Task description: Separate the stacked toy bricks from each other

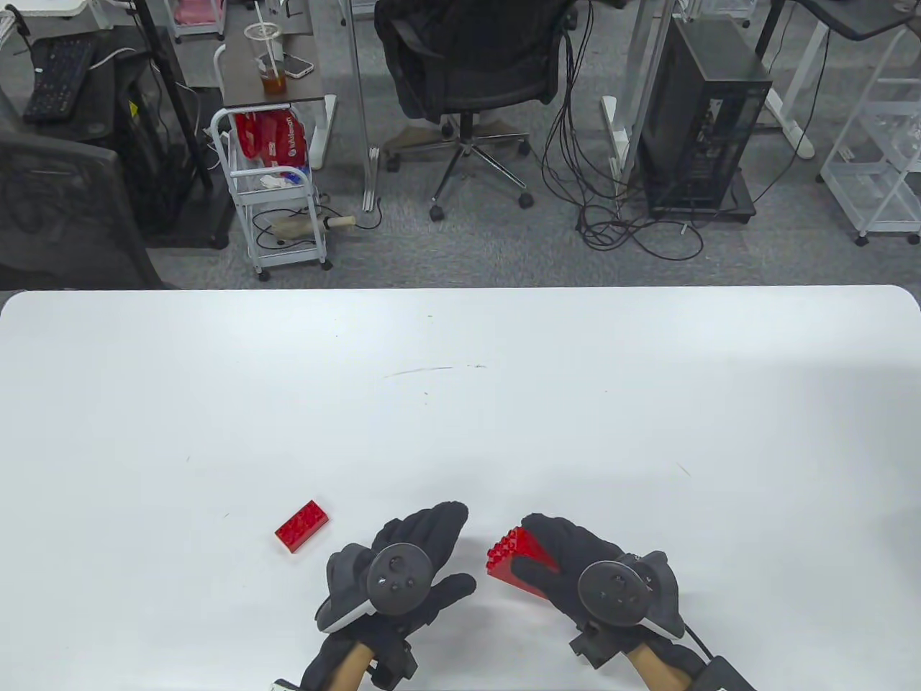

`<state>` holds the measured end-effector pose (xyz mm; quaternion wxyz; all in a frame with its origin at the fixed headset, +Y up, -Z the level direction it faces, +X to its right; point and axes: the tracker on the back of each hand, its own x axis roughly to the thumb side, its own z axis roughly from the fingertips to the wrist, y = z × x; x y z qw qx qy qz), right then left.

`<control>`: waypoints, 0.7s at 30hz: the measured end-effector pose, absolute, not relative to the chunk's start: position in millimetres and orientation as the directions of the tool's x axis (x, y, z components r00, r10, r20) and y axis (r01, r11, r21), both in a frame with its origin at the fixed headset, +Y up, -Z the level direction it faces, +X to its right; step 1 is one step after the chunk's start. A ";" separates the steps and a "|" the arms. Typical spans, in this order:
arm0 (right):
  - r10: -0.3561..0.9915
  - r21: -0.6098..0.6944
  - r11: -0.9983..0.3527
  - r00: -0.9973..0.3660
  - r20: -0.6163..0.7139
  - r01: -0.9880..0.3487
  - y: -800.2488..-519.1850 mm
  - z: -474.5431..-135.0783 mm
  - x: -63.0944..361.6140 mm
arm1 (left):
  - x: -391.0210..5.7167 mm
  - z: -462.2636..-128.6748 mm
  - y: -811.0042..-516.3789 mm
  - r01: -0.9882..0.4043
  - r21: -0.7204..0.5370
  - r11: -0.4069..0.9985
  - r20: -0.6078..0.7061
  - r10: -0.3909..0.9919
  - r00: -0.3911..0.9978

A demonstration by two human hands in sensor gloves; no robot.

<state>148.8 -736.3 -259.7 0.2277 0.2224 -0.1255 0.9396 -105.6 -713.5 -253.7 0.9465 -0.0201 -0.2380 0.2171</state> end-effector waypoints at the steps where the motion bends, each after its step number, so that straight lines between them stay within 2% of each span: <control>1: 0.369 -0.136 -0.866 -0.798 0.476 -0.481 -736.2 -259.6 148.6 | -102.7 -252.8 -712.7 -0.426 -0.162 0.890 0.441 0.451 0.776; 12: 0.363 -0.147 -0.862 -0.793 0.490 -0.485 -734.2 -256.7 147.8 | -77.5 -254.8 -713.0 -0.409 -0.260 0.875 0.455 0.484 0.747; 16: 0.365 -0.133 -0.863 -0.784 0.502 -0.487 -734.8 -255.9 146.6 | -72.4 -251.3 -719.1 -0.413 -0.216 0.885 0.469 0.465 0.751; 21: 0.362 -0.090 -0.872 -0.758 0.543 -0.481 -736.5 -253.0 140.5 | -73.8 -250.5 -722.4 -0.487 -0.209 0.848 0.462 0.525 0.715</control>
